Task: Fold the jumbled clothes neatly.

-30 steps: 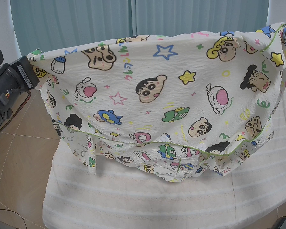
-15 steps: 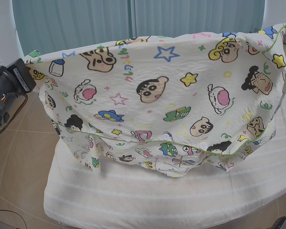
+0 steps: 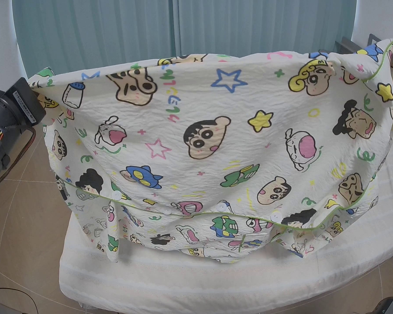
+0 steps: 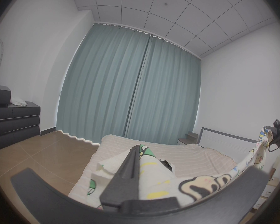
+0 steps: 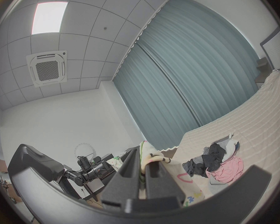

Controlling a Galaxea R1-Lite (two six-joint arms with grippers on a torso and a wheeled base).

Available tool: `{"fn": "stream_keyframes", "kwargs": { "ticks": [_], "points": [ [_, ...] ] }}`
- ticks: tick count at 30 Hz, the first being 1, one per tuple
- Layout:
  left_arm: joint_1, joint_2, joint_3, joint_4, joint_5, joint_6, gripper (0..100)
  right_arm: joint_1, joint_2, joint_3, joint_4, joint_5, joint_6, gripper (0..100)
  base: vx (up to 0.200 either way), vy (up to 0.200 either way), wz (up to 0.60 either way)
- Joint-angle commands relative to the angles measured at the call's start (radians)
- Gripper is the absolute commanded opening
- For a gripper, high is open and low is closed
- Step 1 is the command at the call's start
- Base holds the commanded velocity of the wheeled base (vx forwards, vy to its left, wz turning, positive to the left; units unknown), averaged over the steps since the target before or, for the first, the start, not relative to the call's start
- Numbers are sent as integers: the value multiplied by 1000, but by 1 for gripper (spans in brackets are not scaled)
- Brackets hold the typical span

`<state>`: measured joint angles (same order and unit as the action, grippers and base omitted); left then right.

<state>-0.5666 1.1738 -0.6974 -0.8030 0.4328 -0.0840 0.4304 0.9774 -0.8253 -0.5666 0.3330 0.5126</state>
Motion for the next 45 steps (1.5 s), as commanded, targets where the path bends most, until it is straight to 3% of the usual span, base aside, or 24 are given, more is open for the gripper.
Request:
{"fn": "stream_keyframes", "kwargs": {
  "ticks": [1, 40, 45],
  "points": [
    [-16, 4, 1, -1, 1, 0, 0, 1, 0, 2, 1, 0, 0, 0, 0, -200, 0],
    [-36, -3, 22, -1, -2, 12, 0, -2, -25, 14, -1, -2, 1, 0, 0, -200, 0],
    [-36, -6, 24, -2, -39, 38, 0, -4, -25, 12, -1, -2, 1, 0, 0, -200, 0]
  ]
}}
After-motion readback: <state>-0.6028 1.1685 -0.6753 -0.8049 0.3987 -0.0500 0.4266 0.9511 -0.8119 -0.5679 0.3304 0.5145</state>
